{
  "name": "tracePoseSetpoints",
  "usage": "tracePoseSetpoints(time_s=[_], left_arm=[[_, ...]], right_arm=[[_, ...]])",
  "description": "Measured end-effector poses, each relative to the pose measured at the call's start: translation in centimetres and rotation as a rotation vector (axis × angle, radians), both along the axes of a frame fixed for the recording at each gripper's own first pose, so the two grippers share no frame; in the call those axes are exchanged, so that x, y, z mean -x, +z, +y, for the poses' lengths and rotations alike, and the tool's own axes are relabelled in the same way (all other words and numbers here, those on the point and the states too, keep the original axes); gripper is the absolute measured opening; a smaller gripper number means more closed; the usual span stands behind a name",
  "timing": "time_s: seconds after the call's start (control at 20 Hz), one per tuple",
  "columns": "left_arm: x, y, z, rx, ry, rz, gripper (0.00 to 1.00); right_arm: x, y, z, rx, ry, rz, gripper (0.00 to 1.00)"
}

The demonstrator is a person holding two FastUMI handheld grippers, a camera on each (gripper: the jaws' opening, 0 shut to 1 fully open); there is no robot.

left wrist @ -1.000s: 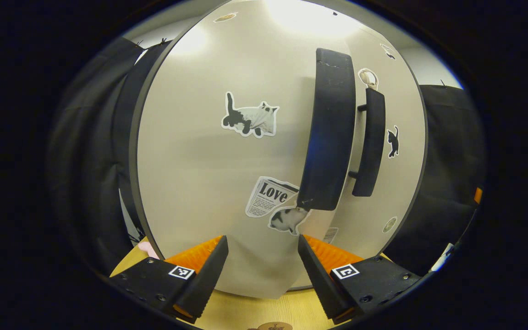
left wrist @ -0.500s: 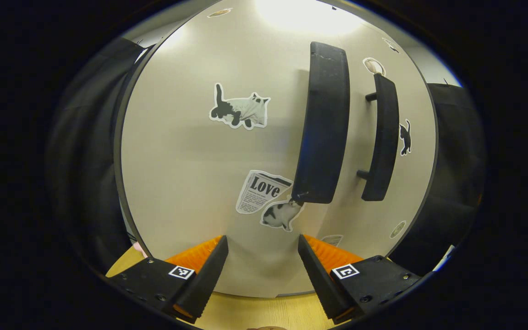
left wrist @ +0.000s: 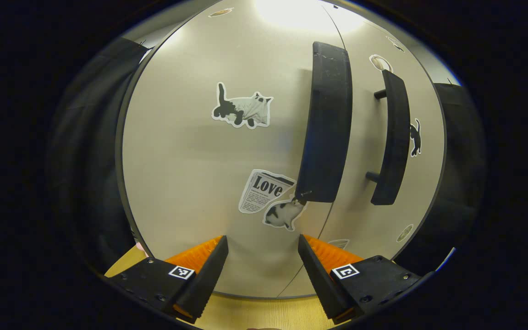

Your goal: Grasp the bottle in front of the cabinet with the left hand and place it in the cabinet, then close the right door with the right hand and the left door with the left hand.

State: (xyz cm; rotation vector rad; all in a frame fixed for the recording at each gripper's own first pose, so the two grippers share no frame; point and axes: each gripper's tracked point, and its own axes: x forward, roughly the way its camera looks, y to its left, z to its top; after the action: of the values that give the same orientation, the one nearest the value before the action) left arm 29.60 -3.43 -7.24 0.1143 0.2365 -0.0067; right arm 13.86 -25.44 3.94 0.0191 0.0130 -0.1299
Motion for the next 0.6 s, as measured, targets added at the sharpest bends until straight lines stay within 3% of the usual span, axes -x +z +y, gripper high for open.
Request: tracePoseSetpoints(time_s=[0.6], left_arm=[[5.7, 6.4, 2.2, 0.005, 0.011, -0.056, 0.94]], right_arm=[[-0.5, 1.4, 2.2, -0.008, 0.045, -0.015, 0.96]])
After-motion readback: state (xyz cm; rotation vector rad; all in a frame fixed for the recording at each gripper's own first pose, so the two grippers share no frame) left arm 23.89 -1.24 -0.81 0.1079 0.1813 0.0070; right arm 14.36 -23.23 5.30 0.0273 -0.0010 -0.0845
